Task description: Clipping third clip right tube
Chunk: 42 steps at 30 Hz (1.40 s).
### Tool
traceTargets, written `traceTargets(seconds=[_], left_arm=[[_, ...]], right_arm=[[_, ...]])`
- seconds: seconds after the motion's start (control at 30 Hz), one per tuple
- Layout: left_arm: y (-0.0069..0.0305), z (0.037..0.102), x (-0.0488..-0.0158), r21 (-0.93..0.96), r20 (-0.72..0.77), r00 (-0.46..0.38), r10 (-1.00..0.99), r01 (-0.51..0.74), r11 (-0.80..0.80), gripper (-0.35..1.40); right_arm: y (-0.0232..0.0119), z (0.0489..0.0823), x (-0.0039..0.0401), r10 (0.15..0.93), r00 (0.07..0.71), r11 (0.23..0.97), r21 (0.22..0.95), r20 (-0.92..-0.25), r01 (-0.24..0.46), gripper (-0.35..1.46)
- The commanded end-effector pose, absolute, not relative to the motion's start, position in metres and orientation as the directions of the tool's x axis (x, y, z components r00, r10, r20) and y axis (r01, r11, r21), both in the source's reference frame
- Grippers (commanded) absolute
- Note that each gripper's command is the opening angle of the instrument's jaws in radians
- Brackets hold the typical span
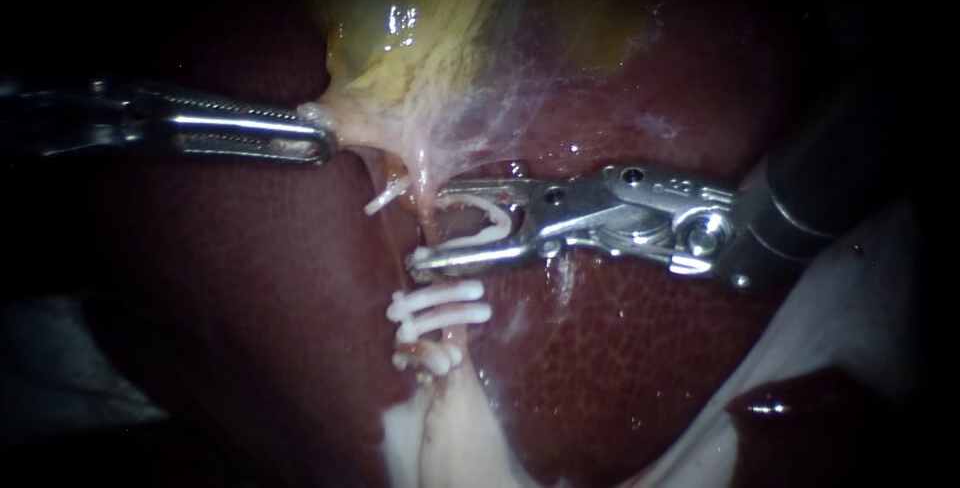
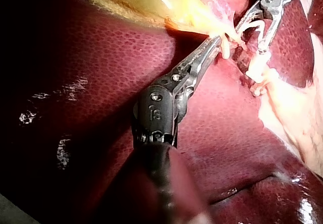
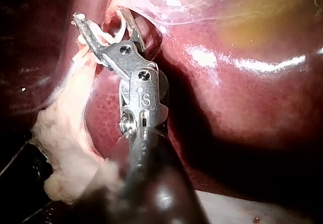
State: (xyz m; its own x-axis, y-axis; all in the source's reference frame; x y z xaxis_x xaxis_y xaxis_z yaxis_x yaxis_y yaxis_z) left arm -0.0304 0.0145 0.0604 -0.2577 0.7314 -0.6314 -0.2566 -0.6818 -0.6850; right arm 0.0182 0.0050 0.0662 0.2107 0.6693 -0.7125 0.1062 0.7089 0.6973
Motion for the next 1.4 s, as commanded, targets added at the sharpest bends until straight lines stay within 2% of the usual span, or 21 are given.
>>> traceTargets(seconds=[0.03, 0.47, 0.73, 0.87, 0.97, 1.17, 1.4], left_arm=[[0.0145, 0.0603, -0.0304, -0.685, -0.631, -0.258, 0.731, -0.257, -0.682, -0.35], [0.0145, 0.0603, -0.0306, -0.685, -0.631, -0.257, 0.732, -0.258, -0.682, -0.35], [0.0145, 0.0603, -0.0307, -0.683, -0.632, -0.257, 0.731, -0.261, -0.682, -0.35], [0.0145, 0.0603, -0.0307, -0.683, -0.632, -0.257, 0.731, -0.261, -0.682, -0.35], [0.0144, 0.0603, -0.0307, -0.683, -0.632, -0.257, 0.731, -0.261, -0.682, -0.35], [0.0144, 0.0603, -0.0307, -0.683, -0.632, -0.257, 0.731, -0.261, -0.682, -0.35], [0.0144, 0.0603, -0.0306, -0.683, -0.632, -0.257, 0.731, -0.261, -0.682, -0.35]], right_arm=[[0.0050, 0.0662, 0.0185, 0.681, 0.204, 0.698, 0.707, -0.704, 0.112, 0.50], [0.0052, 0.0667, 0.0207, 0.737, 0.187, 0.624, 0.760, -0.649, 0.180, 0.50], [0.0044, 0.0676, 0.0219, 0.756, 0.195, 0.596, 0.780, -0.625, 0.188, 0.50], [0.0048, 0.0676, 0.0227, 0.777, 0.167, 0.574, 0.792, -0.606, 0.207, 0.50], [0.0053, 0.0672, 0.0229, 0.788, 0.139, 0.564, 0.794, -0.600, 0.226, 0.49], [0.0059, 0.0654, 0.0224, 0.800, 0.127, 0.552, 0.801, -0.587, 0.231, 0.48], [0.0061, 0.0638, 0.0208, 0.803, 0.128, 0.544, 0.804, -0.582, 0.240, 0.32]])
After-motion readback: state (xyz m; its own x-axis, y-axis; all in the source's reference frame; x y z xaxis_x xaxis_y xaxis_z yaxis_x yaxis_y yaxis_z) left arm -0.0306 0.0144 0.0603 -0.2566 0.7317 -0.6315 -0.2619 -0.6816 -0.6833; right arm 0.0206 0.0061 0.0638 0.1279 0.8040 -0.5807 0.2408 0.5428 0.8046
